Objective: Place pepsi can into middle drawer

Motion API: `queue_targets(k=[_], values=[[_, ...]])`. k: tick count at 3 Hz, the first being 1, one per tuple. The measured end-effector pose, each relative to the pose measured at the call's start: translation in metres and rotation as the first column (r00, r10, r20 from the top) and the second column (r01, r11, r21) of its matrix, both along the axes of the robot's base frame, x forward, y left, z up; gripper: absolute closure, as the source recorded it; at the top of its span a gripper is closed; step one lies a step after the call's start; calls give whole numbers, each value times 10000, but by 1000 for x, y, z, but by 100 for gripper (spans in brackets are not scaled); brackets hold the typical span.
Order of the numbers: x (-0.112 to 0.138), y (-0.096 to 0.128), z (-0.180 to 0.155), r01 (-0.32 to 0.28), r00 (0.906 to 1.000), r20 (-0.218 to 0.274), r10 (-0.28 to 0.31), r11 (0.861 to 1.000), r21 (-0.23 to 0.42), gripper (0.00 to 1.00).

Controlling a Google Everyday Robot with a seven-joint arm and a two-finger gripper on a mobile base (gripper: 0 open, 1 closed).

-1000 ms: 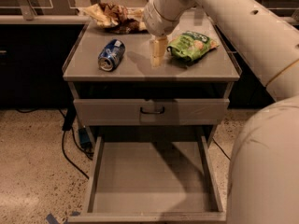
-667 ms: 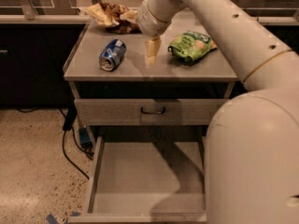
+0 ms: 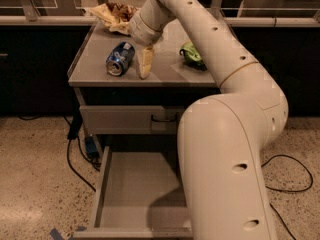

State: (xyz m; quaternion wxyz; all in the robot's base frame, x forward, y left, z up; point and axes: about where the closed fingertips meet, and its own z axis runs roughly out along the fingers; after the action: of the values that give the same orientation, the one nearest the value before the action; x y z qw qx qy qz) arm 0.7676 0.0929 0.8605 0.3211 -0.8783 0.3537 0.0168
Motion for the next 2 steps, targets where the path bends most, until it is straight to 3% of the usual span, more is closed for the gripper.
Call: queue_targets(k=[2], values=[[0, -12, 9, 318, 9994, 131, -318, 9995, -53, 0]])
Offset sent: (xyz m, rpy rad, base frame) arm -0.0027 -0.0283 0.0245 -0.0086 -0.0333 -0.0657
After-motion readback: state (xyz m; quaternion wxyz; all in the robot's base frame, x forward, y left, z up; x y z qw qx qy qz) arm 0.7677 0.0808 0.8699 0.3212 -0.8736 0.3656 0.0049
